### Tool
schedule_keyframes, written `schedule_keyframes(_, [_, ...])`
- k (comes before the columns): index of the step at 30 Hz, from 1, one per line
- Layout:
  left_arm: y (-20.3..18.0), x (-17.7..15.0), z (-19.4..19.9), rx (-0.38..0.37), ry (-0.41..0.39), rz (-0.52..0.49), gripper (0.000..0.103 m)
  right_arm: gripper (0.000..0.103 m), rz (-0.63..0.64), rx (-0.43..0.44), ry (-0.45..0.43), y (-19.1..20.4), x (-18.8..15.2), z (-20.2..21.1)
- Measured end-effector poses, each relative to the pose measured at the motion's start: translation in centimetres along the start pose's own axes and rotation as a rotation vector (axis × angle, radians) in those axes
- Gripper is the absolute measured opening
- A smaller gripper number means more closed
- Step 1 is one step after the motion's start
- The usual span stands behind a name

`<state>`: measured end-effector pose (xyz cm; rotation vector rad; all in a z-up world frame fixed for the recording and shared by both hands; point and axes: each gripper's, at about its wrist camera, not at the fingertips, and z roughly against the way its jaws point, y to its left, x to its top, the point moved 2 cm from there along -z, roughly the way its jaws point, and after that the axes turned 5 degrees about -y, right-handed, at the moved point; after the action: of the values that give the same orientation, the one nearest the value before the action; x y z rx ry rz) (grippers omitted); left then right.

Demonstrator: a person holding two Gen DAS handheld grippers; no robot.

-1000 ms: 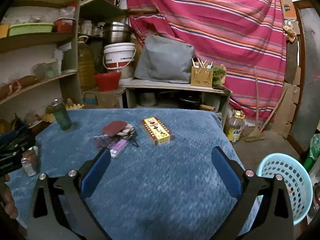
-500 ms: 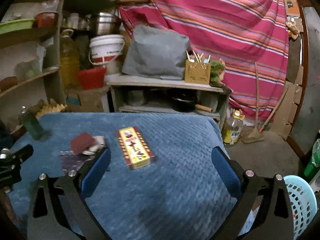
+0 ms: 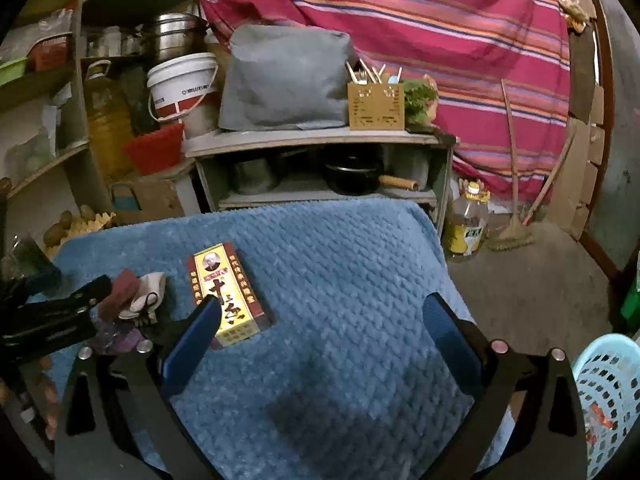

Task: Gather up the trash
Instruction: 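Grasp the dark red scouring pad by its edge with the left tool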

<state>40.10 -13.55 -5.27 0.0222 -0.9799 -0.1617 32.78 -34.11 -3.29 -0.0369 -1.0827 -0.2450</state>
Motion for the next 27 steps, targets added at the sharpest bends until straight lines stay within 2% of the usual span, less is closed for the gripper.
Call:
schedule_keyframes(8, [-0.3, -0.6, -3.5, 0.046, 0.077, -0.031, 0.097, 0.098, 0.005, 0.004, 0.011, 0.0, -0.4, -0.5])
schedule_keyframes(20, [6.0, -1.3, -0.6, 0.009, 0.073, 0.075, 0.097, 0.098, 0.044, 0.000, 0.000, 1.2, -0.4, 0.3])
schedule_keyframes(22, [6.8, -1.6, -0.3, -0.001, 0.076, 0.078, 0.091, 0.098, 0.045, 0.002, 0.000, 1.4, -0.5, 0.4])
schedule_keyframes(24, [7.2, -1.9, -0.3, -0.017, 0.099, 0.077, 0.073, 0.098, 0.048, 0.004, 0.004, 1.6, -0.5, 0.5])
schedule_keyframes(25, [7.4, -2.1, -0.2, -0.026, 0.106, 0.080, 0.070, 0.098, 0.051, 0.005, 0.005, 1.8, -0.6, 0.5])
schedule_keyframes(27, [7.7, -2.4, -0.2, -0.035, 0.110, 0.084, 0.058, 0.098, 0.060, 0.004, 0.004, 2.1, -0.6, 0.7])
